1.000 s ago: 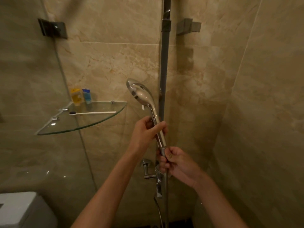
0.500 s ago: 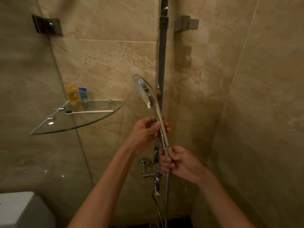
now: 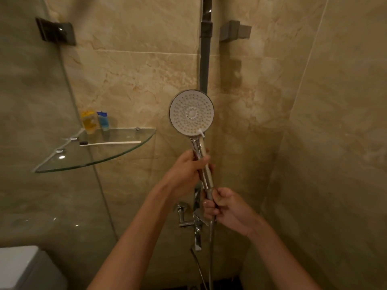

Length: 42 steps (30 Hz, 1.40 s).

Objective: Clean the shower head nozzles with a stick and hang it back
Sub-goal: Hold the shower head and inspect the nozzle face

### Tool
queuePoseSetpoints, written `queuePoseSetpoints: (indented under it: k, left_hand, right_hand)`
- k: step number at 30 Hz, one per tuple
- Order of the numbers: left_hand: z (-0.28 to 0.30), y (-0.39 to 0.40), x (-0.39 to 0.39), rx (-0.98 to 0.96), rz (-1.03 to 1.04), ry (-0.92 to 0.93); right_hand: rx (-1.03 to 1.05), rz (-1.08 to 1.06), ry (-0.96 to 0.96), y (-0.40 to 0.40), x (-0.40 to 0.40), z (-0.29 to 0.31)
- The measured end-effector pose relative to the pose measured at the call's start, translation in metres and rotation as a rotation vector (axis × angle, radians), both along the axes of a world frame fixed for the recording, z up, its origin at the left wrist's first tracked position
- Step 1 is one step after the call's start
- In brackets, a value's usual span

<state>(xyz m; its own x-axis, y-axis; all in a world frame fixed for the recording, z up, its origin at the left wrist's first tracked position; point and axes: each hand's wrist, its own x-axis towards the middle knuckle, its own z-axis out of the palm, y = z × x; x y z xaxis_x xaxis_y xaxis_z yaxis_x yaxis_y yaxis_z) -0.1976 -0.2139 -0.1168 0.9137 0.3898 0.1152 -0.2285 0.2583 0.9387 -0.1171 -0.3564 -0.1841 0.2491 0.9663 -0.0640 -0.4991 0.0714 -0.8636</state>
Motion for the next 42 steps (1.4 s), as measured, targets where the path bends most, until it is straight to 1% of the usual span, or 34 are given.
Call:
queuePoseSetpoints:
  k: [1,2,4,5,9,13,15,18,20,23,26,28,29,31,34,36,38,40,42]
  left_hand:
    - [0.002,0.004,-0.004,-0.096,-0.108,-0.05]
    - [0.002,0.008,-0.007,-0.142,-0.188,-0.087]
    - [-0.001,0.014,-0.011,-0.124,-0.278,-0.135]
    - [-0.003,0.017,-0.011,-0.087,-0.285,-0.146]
    - [-0.008,0.023,-0.008,0.121,-0.159,-0.116]
    - [-0.004,0.02,-0.006,0.241,-0.007,-0.064]
    - [-0.004,0.013,-0.003,0.208,0.019,-0.072]
    - [-0.007,0.003,0.004,0.072,0.064,-0.131]
    - [-0.009,-0.002,0.005,-0.028,0.043,-0.152]
    - [-0.008,-0.004,0.001,-0.111,-0.077,-0.18]
    - [-0.005,0.006,-0.004,-0.181,-0.274,-0.217]
    - [-0.004,0.013,-0.008,-0.153,-0.366,-0.229]
    - [-0.004,0.015,-0.009,-0.128,-0.38,-0.232]
    - [-0.004,0.015,-0.008,-0.079,-0.303,-0.215]
    - [-0.003,0.006,-0.002,0.023,-0.007,-0.146]
    - [-0.004,-0.003,0.003,0.157,0.197,-0.089]
    - [-0.005,-0.011,0.006,0.269,0.332,-0.029]
    - [-0.005,-0.013,0.006,0.285,0.356,0.018]
    - [-0.002,-0.01,0.003,0.167,0.25,0.003]
  right_hand:
    - [0.011,0.03,0.034,-0.001,0.003,-0.002]
    - [0.021,0.055,0.058,-0.001,0.004,-0.003]
    - [0.03,0.079,0.072,-0.001,0.005,-0.004]
    - [0.032,0.084,0.076,-0.001,0.006,-0.004]
    - [0.045,0.08,0.07,-0.002,0.008,-0.001]
    - [0.031,0.068,0.025,-0.002,0.004,0.006]
    - [0.025,0.062,0.016,-0.001,0.0,0.009]
    - [0.029,0.061,0.013,0.002,-0.004,0.012]
    - [0.035,0.063,0.008,0.003,-0.005,0.013]
    - [0.042,0.073,0.027,0.002,-0.004,0.011]
    - [0.061,0.119,0.053,0.001,-0.003,0.007]
    - [0.071,0.163,0.059,0.001,-0.001,0.007]
    - [0.079,0.179,0.061,0.002,0.0,0.007]
    - [0.091,0.187,0.069,0.003,0.001,0.009]
    - [0.093,0.143,0.066,0.007,0.003,0.011]
    - [0.071,0.066,-0.012,0.011,0.004,0.009]
    - [0.05,-0.003,-0.098,0.016,0.007,0.006]
    - [0.051,-0.024,-0.102,0.019,0.01,0.002]
    - [0.068,0.017,-0.05,0.017,0.016,-0.003]
